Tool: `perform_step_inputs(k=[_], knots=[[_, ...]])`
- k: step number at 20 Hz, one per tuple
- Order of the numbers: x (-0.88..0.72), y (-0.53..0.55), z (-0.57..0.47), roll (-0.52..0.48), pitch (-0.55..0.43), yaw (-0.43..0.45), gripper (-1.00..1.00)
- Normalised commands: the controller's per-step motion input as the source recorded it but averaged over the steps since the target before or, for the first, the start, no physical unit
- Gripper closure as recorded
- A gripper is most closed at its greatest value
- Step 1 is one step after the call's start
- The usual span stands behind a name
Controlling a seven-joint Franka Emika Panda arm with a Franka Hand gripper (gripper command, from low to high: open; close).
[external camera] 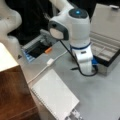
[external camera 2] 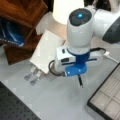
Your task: Turn on the lamps. Open the box. Pick up the pen. Put it in the box.
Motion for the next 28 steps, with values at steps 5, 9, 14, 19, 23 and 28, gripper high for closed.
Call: perform_step_inputs(k=[5, 9, 14, 19, 23, 28], knots=[[0.07, 0.09, 0.27, -0.054, 0.129, -0.184, 1.00], [0.07, 0.12, 0.26, -0.020, 0.136, -0.266, 1.00], [0.04, 0.16, 0.22, 0.025, 0.132, -0.375, 1.00], [0.03, 0.19, 0.24, 0.079, 0.144, -0.443, 1.00], [0.07, 0.17, 0.28, 0.131, 0.204, -0.523, 1.00], [0.18, 0.12, 0.30, 0.118, 0.201, -0.539, 1.00]])
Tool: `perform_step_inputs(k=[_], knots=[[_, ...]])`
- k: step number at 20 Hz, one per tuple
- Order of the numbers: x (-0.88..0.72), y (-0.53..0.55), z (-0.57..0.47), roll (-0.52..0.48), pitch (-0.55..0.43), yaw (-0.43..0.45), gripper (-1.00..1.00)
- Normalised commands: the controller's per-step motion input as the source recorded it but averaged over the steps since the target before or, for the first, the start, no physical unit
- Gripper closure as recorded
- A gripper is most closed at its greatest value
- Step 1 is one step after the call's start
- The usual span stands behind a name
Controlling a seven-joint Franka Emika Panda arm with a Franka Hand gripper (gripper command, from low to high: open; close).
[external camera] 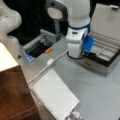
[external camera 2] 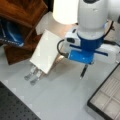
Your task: Turn on the lamps. Open the box. Pick up the pen. Put it in the box.
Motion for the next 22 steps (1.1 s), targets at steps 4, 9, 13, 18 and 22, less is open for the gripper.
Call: perform_step_inputs(k=[4, 9, 13, 18, 22], knots=[[0.21, 0.22, 0.27, 0.109, 0.199, -0.402, 1.00], [0.18, 0.34, 0.21, 0.073, 0.200, -0.207, 1.00], [0.16, 0.39, 0.14, 0.052, 0.203, -0.150, 1.00], [0.19, 0.34, 0.10, 0.042, 0.186, -0.123, 1.00], [0.24, 0.27, 0.09, 0.045, 0.166, -0.099, 1.00]])
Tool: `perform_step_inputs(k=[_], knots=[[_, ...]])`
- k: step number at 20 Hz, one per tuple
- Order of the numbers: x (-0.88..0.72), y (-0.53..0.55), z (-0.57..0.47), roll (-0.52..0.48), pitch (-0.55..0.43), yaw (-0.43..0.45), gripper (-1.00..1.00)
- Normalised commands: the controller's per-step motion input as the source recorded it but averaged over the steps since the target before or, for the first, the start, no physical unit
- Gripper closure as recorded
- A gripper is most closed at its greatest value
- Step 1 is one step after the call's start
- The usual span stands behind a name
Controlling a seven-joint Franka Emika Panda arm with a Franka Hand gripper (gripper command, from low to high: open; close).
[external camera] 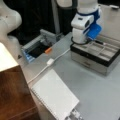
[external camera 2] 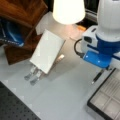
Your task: Turn on the lamps. Open the box. Pick up the pen. Put it in the box.
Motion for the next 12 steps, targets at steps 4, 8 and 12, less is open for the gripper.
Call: perform_step_inputs(k=[4, 8, 12], knots=[[0.26, 0.38, 0.05, 0.052, 0.161, -0.118, 1.00], [0.25, 0.40, 0.02, 0.059, 0.148, -0.148, 1.00], [0.20, 0.39, -0.01, 0.053, 0.111, -0.161, 1.00]])
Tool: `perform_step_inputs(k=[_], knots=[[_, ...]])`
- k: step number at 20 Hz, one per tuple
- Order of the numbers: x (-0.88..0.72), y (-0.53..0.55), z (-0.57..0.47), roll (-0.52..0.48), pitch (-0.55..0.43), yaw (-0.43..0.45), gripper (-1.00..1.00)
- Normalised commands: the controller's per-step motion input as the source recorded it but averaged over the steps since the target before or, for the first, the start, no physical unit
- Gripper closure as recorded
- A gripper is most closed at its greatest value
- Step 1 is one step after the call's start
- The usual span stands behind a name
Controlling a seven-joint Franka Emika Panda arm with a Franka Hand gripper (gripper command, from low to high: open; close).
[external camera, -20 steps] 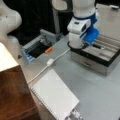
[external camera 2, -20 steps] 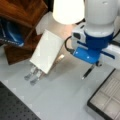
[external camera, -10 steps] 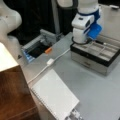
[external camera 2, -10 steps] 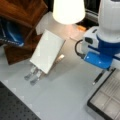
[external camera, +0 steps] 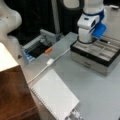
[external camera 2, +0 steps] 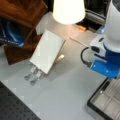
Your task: Turn on the lamps. Open the box. Pick up the pen. Put it in the box.
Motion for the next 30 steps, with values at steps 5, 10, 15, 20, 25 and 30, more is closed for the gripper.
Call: perform_step_inputs(k=[5, 10, 15, 20, 25, 30], knots=[[0.13, 0.33, -0.03, 0.035, 0.083, -0.146, 1.00], [0.09, 0.27, -0.16, 0.025, 0.040, -0.107, 1.00], [0.01, 0.21, -0.22, 0.003, -0.008, -0.101, 1.00], [-0.07, 0.12, -0.17, -0.029, -0.041, -0.094, 1.00], [-0.08, 0.08, -0.18, -0.031, -0.091, -0.102, 1.00], [-0.06, 0.11, -0.22, -0.036, -0.100, -0.123, 1.00]])
